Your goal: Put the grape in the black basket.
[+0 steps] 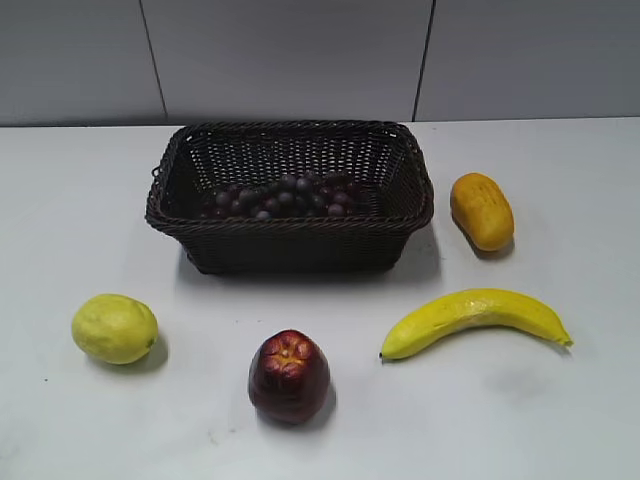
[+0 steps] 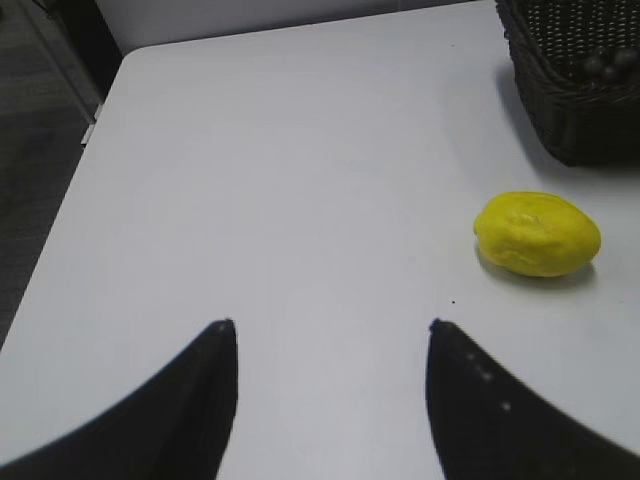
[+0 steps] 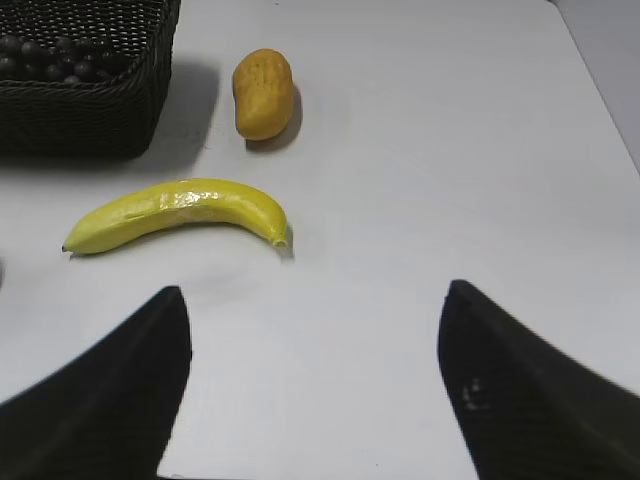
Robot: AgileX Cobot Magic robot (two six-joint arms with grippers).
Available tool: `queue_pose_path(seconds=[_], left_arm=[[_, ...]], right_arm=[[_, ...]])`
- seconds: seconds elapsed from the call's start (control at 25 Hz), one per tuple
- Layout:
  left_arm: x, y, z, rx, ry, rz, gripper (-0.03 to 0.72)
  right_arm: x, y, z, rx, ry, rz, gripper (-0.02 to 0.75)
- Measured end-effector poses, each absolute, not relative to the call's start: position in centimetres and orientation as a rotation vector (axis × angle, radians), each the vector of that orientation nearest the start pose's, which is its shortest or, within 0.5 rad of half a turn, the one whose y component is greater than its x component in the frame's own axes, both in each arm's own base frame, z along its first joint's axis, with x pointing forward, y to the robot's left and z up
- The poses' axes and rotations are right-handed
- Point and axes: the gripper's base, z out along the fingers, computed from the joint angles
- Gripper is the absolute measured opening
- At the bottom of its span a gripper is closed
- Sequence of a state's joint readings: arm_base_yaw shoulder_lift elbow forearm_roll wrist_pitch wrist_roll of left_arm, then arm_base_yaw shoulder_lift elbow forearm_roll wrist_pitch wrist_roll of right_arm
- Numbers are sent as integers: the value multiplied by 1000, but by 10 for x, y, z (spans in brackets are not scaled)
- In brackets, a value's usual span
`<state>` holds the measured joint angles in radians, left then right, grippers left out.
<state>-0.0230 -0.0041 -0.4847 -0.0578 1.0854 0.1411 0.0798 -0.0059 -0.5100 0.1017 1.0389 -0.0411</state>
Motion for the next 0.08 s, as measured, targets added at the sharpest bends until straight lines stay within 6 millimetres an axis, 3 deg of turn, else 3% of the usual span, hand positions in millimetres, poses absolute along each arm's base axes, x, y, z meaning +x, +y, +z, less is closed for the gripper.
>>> queue_pose_path(seconds=[0.08], left_arm=[[-5, -5, 271, 174, 2071, 3, 427]], right_arm=[[-7, 7, 282, -125, 2002, 146, 585]])
